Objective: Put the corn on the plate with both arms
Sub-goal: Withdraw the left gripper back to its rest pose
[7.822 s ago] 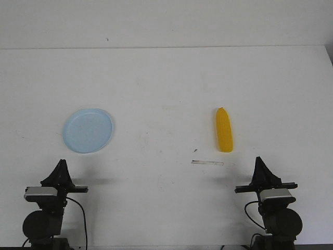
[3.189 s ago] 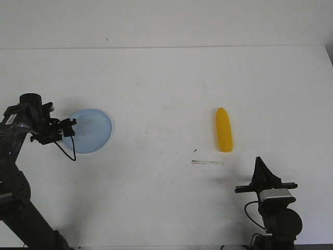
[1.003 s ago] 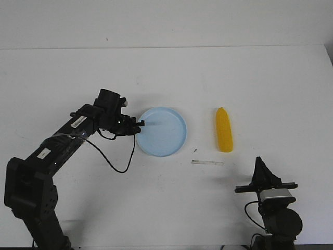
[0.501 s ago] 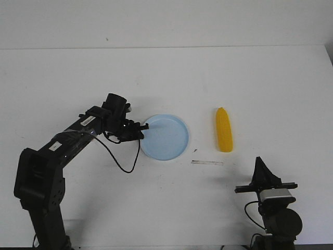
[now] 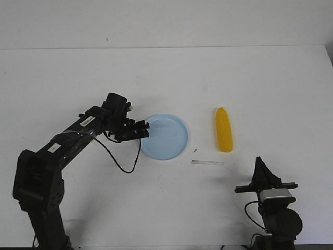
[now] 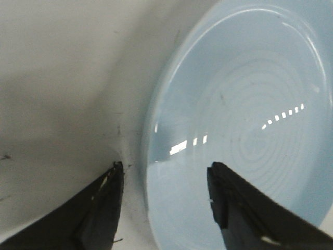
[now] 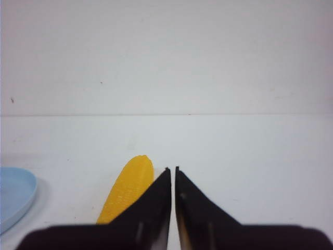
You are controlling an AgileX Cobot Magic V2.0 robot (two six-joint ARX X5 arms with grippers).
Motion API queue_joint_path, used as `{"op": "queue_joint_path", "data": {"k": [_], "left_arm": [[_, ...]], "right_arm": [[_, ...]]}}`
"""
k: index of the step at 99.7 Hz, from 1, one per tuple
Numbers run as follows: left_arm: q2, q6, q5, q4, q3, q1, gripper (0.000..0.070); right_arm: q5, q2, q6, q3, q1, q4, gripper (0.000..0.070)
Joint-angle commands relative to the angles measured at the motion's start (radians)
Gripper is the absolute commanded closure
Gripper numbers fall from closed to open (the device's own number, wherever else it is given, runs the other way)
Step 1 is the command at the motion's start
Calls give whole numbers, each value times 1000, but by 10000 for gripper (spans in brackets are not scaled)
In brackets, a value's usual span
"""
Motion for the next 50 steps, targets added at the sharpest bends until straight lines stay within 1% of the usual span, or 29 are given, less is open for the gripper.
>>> {"op": "queue_joint_path", "data": {"k": [1,14,19,23,27,41,44,50], "left_arm": [[-26,19,-6,-4,11,2,382],[-88,43,-41,-4,11,27,385],[-113,67,-56,-3,11,37,394],[-134,89,-69,-3,11,46,440],[-159,116,-83,-2,11,58,507],[-235,195,-103,29,3,95,671],[-253,210,-103,47,-4,105,699],[-294,237,-103,98,-28,123,700]], "right_arm": [[2,2,-5,-1,0,10,687],[2,2,-5,-1,0,10,687],[2,2,-5,-1,0,10,687],[2,2,-5,-1,0,10,687],[2,2,-5,-1,0,10,687],[2,2,-5,-1,0,10,687],[2,2,-5,-1,0,10,687],[2,2,-5,-1,0,10,687]]}}
